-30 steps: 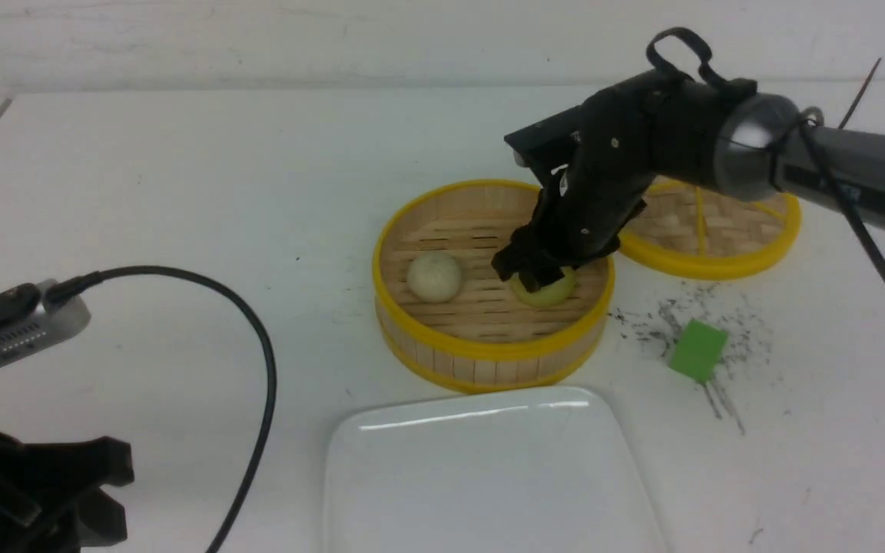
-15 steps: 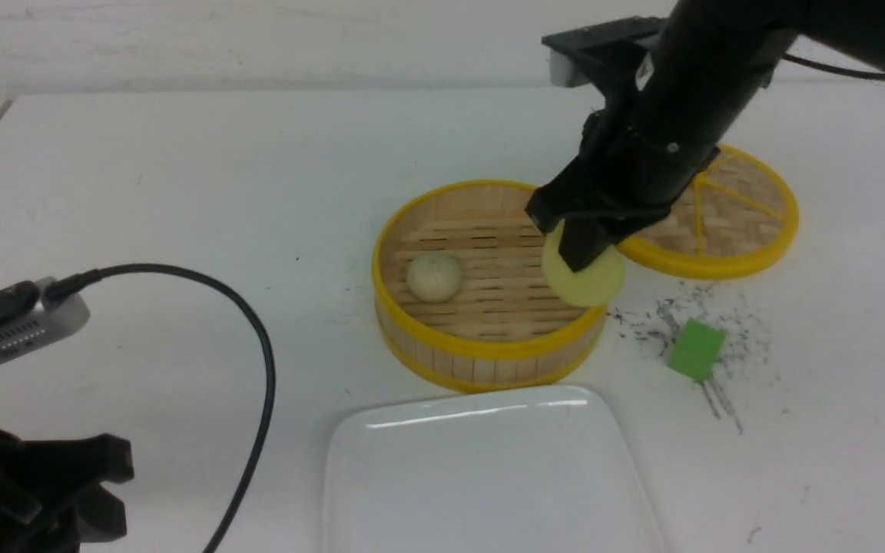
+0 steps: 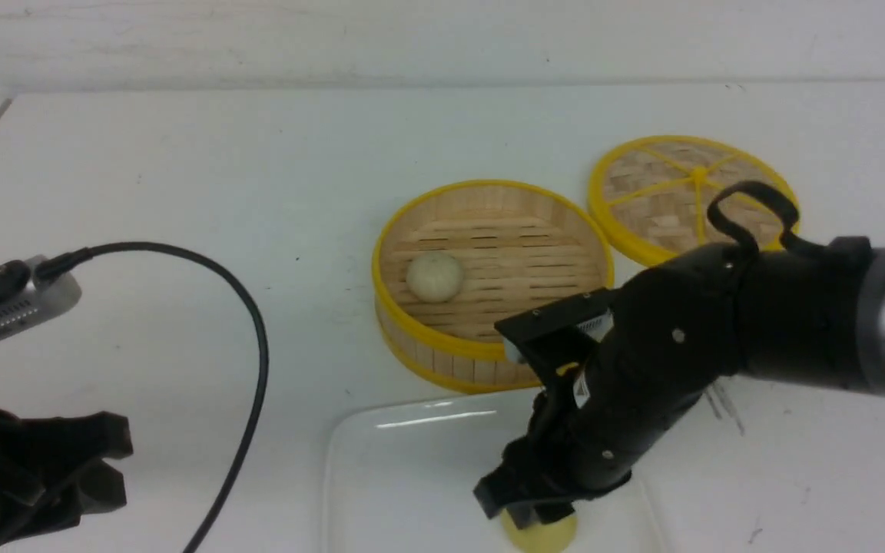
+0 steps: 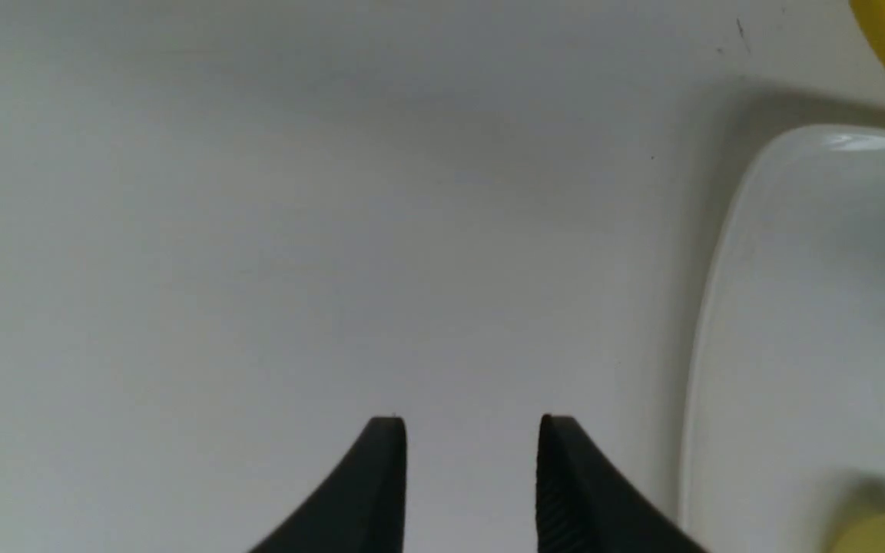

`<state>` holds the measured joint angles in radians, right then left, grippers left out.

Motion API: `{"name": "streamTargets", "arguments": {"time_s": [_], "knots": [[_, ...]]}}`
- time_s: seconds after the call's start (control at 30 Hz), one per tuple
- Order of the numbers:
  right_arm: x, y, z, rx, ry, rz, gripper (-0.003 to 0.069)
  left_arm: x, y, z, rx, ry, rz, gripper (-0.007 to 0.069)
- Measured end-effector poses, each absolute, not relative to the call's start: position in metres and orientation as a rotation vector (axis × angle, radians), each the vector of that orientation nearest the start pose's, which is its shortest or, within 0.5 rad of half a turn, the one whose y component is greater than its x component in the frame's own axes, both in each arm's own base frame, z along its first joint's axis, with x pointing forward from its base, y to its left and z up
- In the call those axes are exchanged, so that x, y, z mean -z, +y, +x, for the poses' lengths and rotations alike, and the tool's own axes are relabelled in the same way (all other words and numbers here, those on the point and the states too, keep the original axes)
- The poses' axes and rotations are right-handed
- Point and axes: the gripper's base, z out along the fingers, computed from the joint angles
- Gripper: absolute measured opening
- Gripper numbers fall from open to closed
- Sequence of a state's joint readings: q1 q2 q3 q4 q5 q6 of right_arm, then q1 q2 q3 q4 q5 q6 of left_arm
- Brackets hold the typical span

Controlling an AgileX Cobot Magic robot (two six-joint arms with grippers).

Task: Put the steamed buns into the plate on the white tablecloth.
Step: 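Move the steamed bun from the bamboo steamer onto the white plate with the right gripper, then reach into the bamboo steamer and grasp a bun with the left gripper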

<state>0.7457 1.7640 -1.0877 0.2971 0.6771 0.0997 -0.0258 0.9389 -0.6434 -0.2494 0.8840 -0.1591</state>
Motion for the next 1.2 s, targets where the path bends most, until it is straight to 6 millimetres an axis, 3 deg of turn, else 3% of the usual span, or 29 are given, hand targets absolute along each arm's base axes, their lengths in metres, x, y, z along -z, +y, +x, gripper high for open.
{"name": "streamTargets", "arguments": {"time_s": [0.13,0.27,0.33,0.4,0.43,0.53,0.67,0.8,0.93,0.97,1.03,1.2], "knots": [[-0.203,0.243,0.242,-0.421,2.829,-0.716,0.0488,-0.264,-0.022,0.155,0.368,2.653,-0.325,0.0271],[-0.242,0.234,0.242,-0.313,2.77,-0.822,0.0444,-0.264,-0.022,0.154,0.369,2.668,-0.324,0.0271],[-0.281,0.218,0.235,-0.209,2.713,-0.863,0.0293,-0.264,-0.022,0.154,0.372,2.672,-0.325,0.0271],[-0.307,0.201,0.224,-0.14,2.672,-0.861,0.0188,-0.264,-0.023,0.154,0.39,2.671,-0.334,0.0265],[-0.32,0.189,0.216,-0.086,2.661,-0.847,0.0095,-0.264,-0.024,0.155,0.405,2.67,-0.338,0.0258],[-0.351,0.152,0.186,-0.046,2.608,-0.743,-0.0011,-0.262,-0.027,0.163,0.443,2.693,-0.319,0.0192],[-0.358,0.114,0.146,-0.093,2.549,-0.657,-0.0015,-0.261,-0.032,0.182,0.498,2.751,-0.262,0.0067],[-0.34,0.083,0.112,-0.196,2.439,-0.584,-0.0015,-0.267,-0.038,0.209,0.573,2.788,-0.215,0.0002],[-0.311,0.066,0.092,-0.289,2.304,-0.561,-0.0013,-0.275,-0.056,0.239,0.604,2.792,-0.118,0.0004],[-0.313,0.066,0.091,-0.297,2.289,-0.558,-0.0013,-0.277,-0.058,0.24,0.606,2.786,-0.107,0.0004],[-0.293,0.059,0.083,-0.324,2.227,-0.559,-0.0012,-0.285,-0.088,0.258,0.627,2.779,0.031,0.0036],[-0.278,0.053,0.077,-0.318,2.192,-0.568,-0.0008,-0.292,-0.132,0.29,0.623,2.771,0.075,0.0141]]}}
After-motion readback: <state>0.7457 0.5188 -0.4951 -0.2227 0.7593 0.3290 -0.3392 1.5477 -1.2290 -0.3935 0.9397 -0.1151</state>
